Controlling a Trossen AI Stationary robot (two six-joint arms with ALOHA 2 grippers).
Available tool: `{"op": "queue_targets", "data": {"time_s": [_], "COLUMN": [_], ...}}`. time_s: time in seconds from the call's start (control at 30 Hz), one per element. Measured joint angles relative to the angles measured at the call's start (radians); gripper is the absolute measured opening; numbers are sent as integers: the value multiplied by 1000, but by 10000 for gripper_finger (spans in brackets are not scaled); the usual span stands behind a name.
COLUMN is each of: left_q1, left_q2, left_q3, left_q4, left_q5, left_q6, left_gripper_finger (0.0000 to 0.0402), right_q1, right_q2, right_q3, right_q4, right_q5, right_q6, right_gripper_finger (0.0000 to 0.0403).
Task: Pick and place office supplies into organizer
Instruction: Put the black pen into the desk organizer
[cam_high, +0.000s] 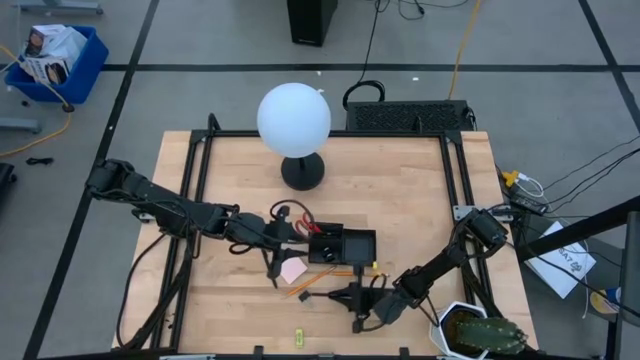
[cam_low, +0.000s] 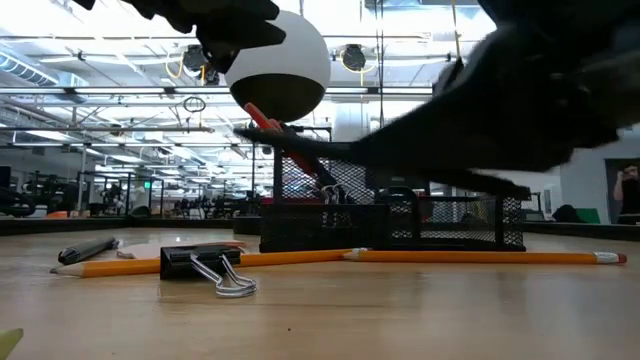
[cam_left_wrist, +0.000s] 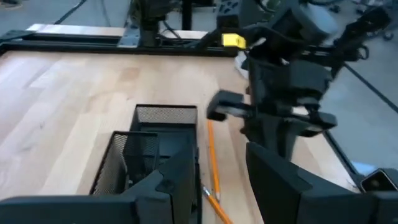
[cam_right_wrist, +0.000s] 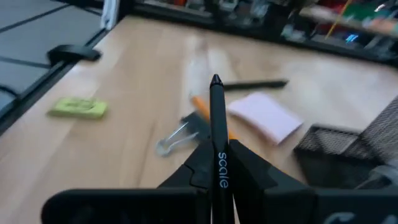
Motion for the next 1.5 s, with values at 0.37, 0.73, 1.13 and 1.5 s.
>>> {"op": "queue_targets", "data": {"time_s": [0.37,0.73,1.13,1.5], "left_q1": [-3,-57,-80,-80], "left_q2": [0,0,0,0], "left_q3": [0,0,0,0], "left_q4": [30,50,50,44], "left_q5": [167,170,49,34], "left_q6": [77,100,108,122], "left_gripper_finger": [150,149,150,150], "right_q1": [-2,-21,-80,-86], "right_q2": [-141,-215,-214,-214], "right_q3": [0,1,2,2], "right_q4": [-4,-7,3,106], "right_q5": [163,201,119,118], "right_q6": [-255,-372,-371,-471], "right_gripper_finger": [26,26,24,24]}}
